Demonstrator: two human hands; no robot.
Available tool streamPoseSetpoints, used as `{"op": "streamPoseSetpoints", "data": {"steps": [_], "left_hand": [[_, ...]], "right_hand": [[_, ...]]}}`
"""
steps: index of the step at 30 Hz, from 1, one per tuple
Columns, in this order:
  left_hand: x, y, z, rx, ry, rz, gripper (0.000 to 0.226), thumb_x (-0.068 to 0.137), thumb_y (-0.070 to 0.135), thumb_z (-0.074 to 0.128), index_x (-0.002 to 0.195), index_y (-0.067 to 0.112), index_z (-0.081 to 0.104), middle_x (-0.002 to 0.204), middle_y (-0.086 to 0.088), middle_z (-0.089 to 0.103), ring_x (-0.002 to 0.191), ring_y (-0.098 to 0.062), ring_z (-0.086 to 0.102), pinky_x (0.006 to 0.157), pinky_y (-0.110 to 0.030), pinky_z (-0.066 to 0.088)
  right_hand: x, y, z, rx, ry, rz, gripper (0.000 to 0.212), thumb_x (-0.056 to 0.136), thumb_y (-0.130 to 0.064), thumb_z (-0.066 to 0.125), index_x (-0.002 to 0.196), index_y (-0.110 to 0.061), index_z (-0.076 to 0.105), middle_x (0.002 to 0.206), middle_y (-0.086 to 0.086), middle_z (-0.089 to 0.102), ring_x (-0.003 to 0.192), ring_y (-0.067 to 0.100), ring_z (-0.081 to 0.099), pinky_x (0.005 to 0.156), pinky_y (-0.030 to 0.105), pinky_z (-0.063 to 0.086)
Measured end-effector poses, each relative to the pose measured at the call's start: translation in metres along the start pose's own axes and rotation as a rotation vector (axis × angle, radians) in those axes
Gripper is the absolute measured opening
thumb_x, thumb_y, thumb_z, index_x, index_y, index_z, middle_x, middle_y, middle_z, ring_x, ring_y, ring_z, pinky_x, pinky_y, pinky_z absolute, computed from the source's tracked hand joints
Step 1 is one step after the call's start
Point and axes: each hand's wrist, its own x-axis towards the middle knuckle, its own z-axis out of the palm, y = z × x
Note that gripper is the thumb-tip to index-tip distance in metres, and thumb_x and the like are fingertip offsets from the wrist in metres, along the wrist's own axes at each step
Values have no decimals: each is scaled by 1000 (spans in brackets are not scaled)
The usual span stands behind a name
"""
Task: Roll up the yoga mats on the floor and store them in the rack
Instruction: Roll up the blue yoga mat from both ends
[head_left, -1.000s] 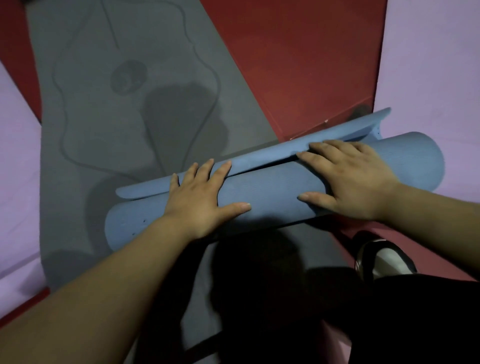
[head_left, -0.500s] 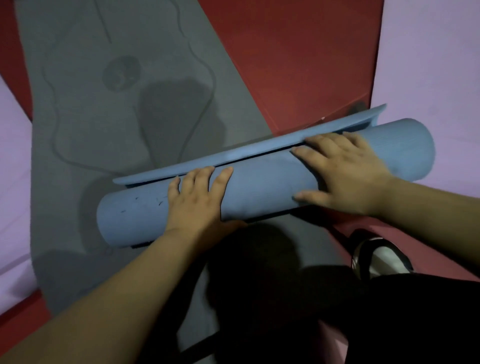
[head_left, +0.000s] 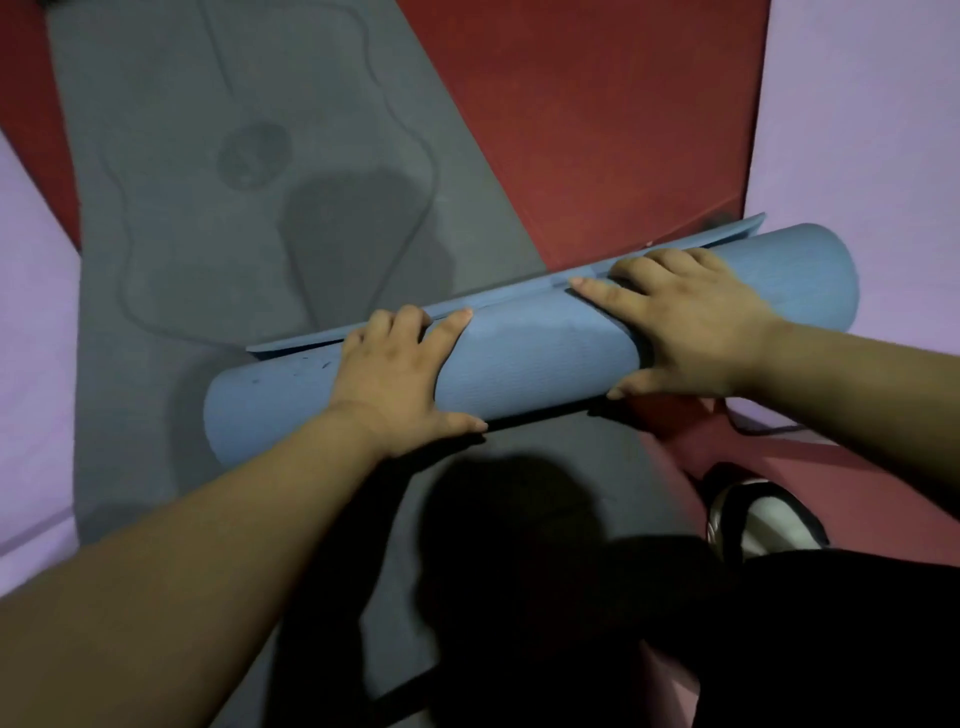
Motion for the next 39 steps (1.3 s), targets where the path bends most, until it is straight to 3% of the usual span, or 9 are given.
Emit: {"op": "streamPoseSetpoints", "data": {"steps": [8,13,15,17,19,22,27,32,39], "left_hand": [[-64,14,21,-105,-18,121,117,52,95,58,150,34,37,114,0,47,99,-27,47,85,-44,46],[-56,20,16,-180,-98,-55,133,45,102,50,157,39,18,144,-7,36,133,-33,38,110,-51,34],[-38,16,4,-301,-198,-155,140,45,106,43,160,36,6,159,-7,27,146,-32,28,119,-55,27],[-24,13,-3,-345,-285,-150,137,50,108,37,161,34,7,162,-2,32,146,-30,33,118,-52,30],[-15,11,-6,-373,-388,-146,127,55,105,40,160,38,14,160,4,40,142,-28,42,115,-46,36],[-13,10,-5,-402,-409,-168,121,51,105,38,153,43,26,153,6,50,134,-25,51,108,-41,42],[-39,25,9,-209,-208,-165,115,49,105,36,143,39,37,136,1,61,120,-29,57,99,-42,47],[-85,45,25,-144,-30,-129,110,56,106,39,140,35,44,122,4,59,107,-25,54,95,-44,42],[-102,3,22,-222,-116,-143,98,71,95,29,151,39,35,144,8,50,133,-22,45,111,-44,34]], "right_hand": [[-58,-31,-4,152,-198,-47,116,61,-92,57,159,-35,29,128,-2,58,107,28,56,93,48,46],[-54,-32,-4,139,-223,-13,124,56,-99,52,159,-36,25,113,-1,49,106,27,48,96,50,42],[-42,-27,-6,137,-253,-1,130,52,-103,49,160,-38,18,133,6,45,129,33,40,108,55,36],[-28,-22,-9,190,-340,32,138,48,-106,48,161,-40,2,162,10,21,152,33,14,119,62,22],[-16,-18,-13,261,-431,63,145,45,-106,53,159,-41,-10,169,6,11,157,29,6,121,64,16],[-10,-18,-18,284,-478,57,147,46,-103,58,159,-39,-11,166,-2,22,154,24,18,119,63,20],[-30,-32,-20,190,-489,32,137,48,-101,52,159,-40,0,154,-6,38,138,23,41,114,53,31],[-38,-48,-21,157,-522,-22,137,47,-105,49,158,-40,1,123,0,37,117,25,39,106,46,39],[-15,-86,-21,295,-490,-96,127,57,-96,58,158,-39,4,157,-7,36,137,25,41,110,51,37]]}}
